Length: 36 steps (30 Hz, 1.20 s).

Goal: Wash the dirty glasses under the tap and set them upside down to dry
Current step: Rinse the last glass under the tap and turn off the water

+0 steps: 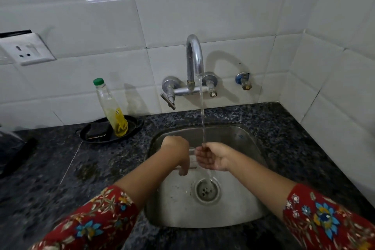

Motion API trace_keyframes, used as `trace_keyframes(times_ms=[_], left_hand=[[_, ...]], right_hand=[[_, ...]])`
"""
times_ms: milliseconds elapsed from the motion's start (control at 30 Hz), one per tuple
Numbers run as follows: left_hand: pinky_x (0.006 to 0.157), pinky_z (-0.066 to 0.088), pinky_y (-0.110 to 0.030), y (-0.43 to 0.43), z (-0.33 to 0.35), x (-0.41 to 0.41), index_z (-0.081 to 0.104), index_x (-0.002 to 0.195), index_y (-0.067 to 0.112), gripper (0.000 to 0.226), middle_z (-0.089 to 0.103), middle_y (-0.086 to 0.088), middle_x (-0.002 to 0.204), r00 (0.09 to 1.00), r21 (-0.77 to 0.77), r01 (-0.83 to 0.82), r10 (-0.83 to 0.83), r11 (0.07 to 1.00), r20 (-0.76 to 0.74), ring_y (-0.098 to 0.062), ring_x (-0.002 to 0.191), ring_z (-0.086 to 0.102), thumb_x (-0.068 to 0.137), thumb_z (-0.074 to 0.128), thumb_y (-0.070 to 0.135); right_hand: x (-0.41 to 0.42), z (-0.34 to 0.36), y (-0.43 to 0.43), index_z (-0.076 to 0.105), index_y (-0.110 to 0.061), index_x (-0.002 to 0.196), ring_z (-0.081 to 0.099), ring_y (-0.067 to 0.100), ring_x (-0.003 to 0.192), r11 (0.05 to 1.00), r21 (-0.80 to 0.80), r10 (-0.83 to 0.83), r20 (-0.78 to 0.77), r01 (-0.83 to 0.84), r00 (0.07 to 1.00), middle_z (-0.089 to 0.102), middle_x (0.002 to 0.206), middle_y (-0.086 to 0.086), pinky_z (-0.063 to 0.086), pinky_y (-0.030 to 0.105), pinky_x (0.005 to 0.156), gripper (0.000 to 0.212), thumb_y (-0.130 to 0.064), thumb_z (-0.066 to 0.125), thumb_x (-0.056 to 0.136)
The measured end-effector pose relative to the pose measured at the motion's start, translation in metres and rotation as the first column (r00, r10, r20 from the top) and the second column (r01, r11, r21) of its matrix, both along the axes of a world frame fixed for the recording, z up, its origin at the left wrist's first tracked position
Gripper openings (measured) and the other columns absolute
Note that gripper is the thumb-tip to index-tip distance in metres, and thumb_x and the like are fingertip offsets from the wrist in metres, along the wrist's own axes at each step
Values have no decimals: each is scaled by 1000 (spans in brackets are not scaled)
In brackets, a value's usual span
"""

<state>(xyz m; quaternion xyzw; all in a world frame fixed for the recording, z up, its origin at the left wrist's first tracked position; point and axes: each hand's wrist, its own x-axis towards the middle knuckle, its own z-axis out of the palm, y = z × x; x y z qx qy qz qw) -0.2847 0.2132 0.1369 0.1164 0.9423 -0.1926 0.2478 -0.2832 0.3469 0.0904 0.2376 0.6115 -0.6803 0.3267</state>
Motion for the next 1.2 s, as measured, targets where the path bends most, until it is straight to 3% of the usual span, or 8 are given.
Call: trace_keyframes(times_ms=[167, 267, 367, 467, 633, 867, 1067, 1200], left_hand=[[86, 50, -31, -5, -5, -6, 39, 142, 13, 89, 51, -7, 137, 960, 333, -212, 132, 919, 246, -22, 114, 57, 71, 79, 47], [73, 51, -30, -10, -25, -12, 51, 125, 14, 69, 58, -9, 113, 782, 705, -621, 210, 343, 586, -17, 88, 60, 71, 78, 48], [83, 53, -41, 2, -38, -14, 71, 96, 11, 46, 72, -11, 85, 454, 464, -811, 118, -356, 883, -24, 78, 68, 78, 70, 53], [73, 55, -43, 20, -37, -19, 68, 93, 0, 55, 73, -19, 76, 299, 179, -677, -44, -714, 953, -29, 79, 67, 94, 50, 52], [72, 51, -47, 29, -27, -27, 64, 100, -1, 63, 72, -24, 77, 246, -64, -520, -222, -851, 944, -35, 83, 65, 95, 42, 57], [89, 48, -38, 25, -32, -29, 68, 101, 5, 58, 74, -14, 91, 319, 99, -509, -81, -855, 944, -26, 96, 64, 98, 38, 55], [87, 56, -45, 44, -37, -28, 36, 122, 20, 83, 59, -13, 111, 421, 554, -316, 409, -770, 810, -30, 99, 65, 59, 89, 30], [58, 57, -32, 37, -32, -32, 51, 119, 1, 60, 65, -15, 93, 497, 594, -352, 393, -724, 774, -24, 72, 66, 70, 82, 16]], right_hand=[[7, -6, 1, 60, -14, 77, 58, 13, 61, 999, -9, -53, 30, 53, 998, 64, 48, -3, 46, 28, 63, 33, -14, 35, 98], [5, 2, 2, 58, -16, 71, 47, 12, 59, 989, 44, -135, -74, 138, 988, 58, 57, -2, 36, 24, 56, 30, -12, 41, 95], [-4, 13, -1, 63, -13, 83, 50, 15, 67, 971, 161, -126, -277, 175, 953, 60, 77, 3, 36, 25, 57, 27, -15, 40, 97], [-13, 17, -11, 61, -7, 115, 61, 27, 99, 931, 308, -38, -453, 196, 890, 65, 114, 15, 49, 37, 88, 35, -24, 34, 101], [-5, 21, -13, 48, -12, 133, 51, 25, 123, 729, 608, 380, -742, 314, 552, 55, 132, 9, 43, 39, 102, 41, -31, 32, 101], [12, 2, 15, 9, -5, 151, 6, 26, 149, 349, 827, 911, -409, 442, 47, 9, 160, 14, 15, 37, 120, 67, -26, 36, 93], [7, 35, -1, 39, -5, 133, 55, 29, 116, 263, 949, 729, -314, 174, 608, 53, 125, 13, 49, 35, 88, 68, -20, 73, 77], [0, 46, -4, 65, -12, 101, 69, 21, 86, 586, 810, 560, -406, 1, 722, 70, 90, 5, 55, 31, 72, 34, -22, 73, 69]])
